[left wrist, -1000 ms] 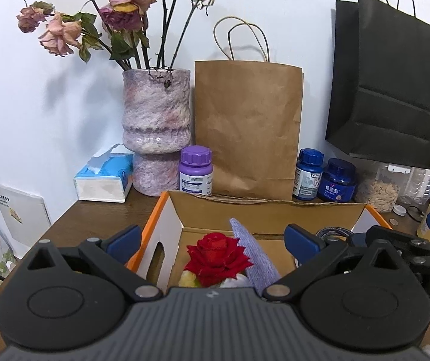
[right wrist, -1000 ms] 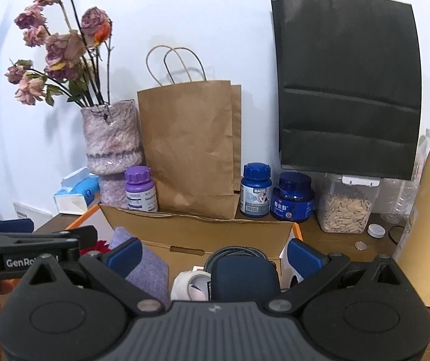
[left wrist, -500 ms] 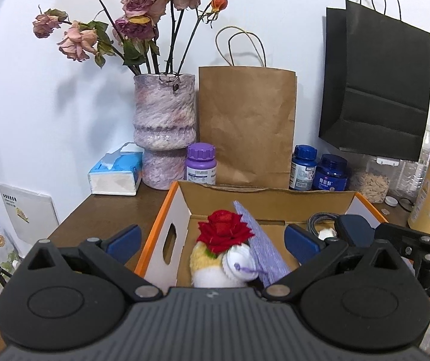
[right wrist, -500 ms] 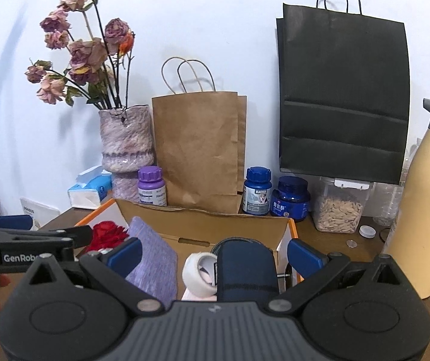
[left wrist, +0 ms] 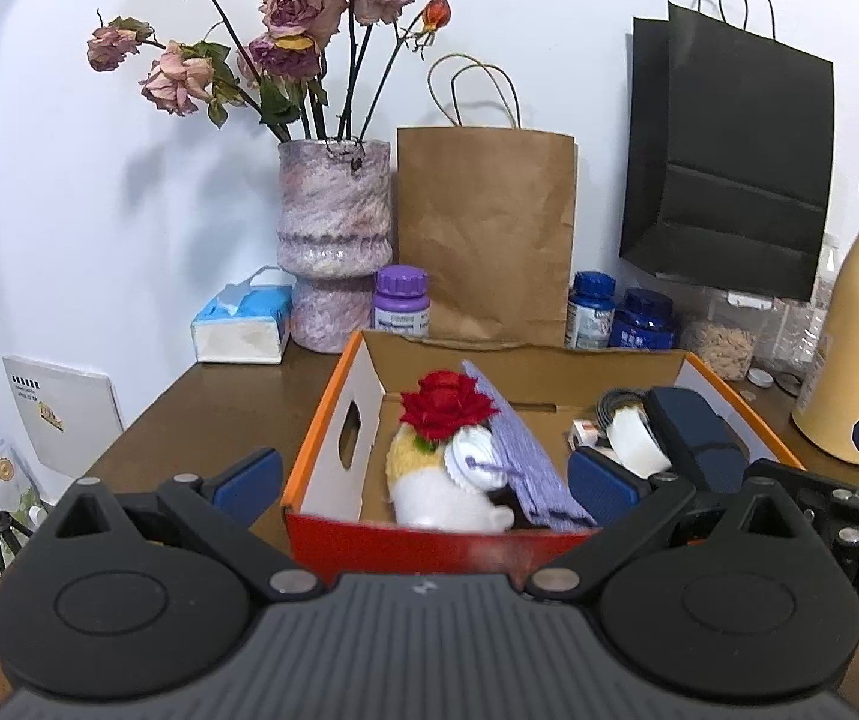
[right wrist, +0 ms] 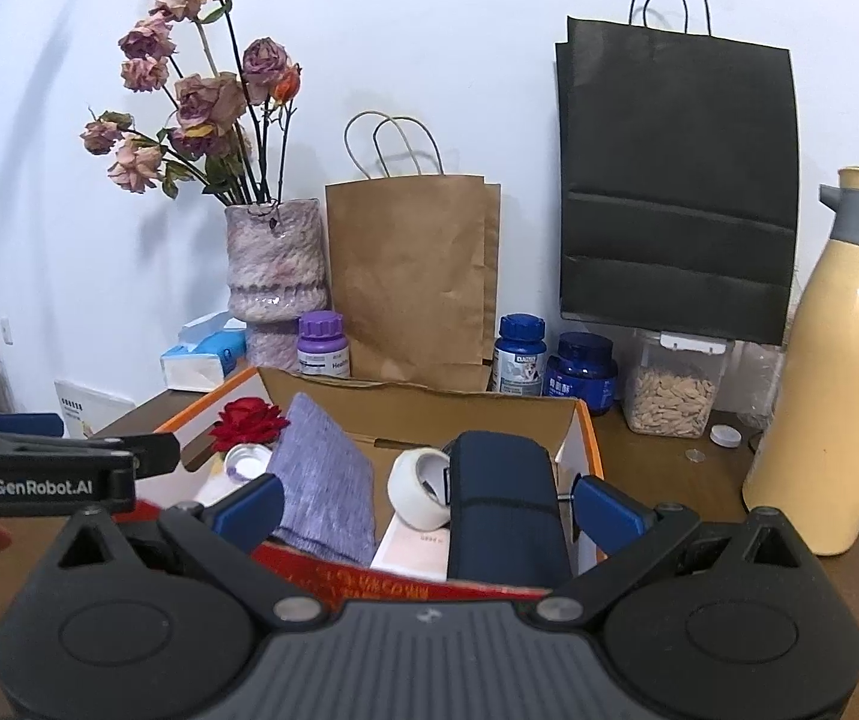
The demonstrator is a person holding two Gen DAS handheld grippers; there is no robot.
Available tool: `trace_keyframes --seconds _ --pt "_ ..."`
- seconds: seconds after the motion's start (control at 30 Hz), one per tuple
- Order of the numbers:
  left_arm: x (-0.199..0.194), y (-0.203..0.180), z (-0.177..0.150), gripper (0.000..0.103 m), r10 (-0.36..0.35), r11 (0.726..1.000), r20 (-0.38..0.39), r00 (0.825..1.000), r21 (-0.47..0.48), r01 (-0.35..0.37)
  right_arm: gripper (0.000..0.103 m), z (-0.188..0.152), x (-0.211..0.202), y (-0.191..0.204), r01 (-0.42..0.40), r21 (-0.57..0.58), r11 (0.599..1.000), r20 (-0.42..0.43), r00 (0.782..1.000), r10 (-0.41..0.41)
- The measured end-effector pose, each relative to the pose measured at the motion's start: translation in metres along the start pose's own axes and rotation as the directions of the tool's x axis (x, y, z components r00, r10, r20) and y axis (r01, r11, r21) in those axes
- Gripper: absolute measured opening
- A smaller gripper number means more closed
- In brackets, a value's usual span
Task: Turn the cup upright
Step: 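Withdraw both tools from the red box toward the white cloth and plastic bag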
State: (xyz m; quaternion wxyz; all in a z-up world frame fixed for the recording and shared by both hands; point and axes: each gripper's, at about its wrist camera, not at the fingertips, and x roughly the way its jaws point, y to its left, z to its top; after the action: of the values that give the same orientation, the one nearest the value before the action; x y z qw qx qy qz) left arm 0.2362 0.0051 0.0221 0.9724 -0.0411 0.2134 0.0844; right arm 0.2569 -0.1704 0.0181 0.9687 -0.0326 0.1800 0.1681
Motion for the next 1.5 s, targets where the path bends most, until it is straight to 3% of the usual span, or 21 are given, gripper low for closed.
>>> trace_keyframes --seconds 1.1,1.5 --pt "-0.052 0.031 -0.077 0.103 -0.03 0.999 -0.087 0.996 0.028 0.033 0.103 -0.096 -0.056 0.007 0.002 0.012 1.0 -0.127 0.992 -0.001" --pt "-0.06 0.052 -0.093 0.103 -0.064 0.998 -0.114 0.991 -0.022 0.061 0.103 -0.115 -0.068 0.018 -0.044 -0.011 0.999 -0.145 0.988 0.042"
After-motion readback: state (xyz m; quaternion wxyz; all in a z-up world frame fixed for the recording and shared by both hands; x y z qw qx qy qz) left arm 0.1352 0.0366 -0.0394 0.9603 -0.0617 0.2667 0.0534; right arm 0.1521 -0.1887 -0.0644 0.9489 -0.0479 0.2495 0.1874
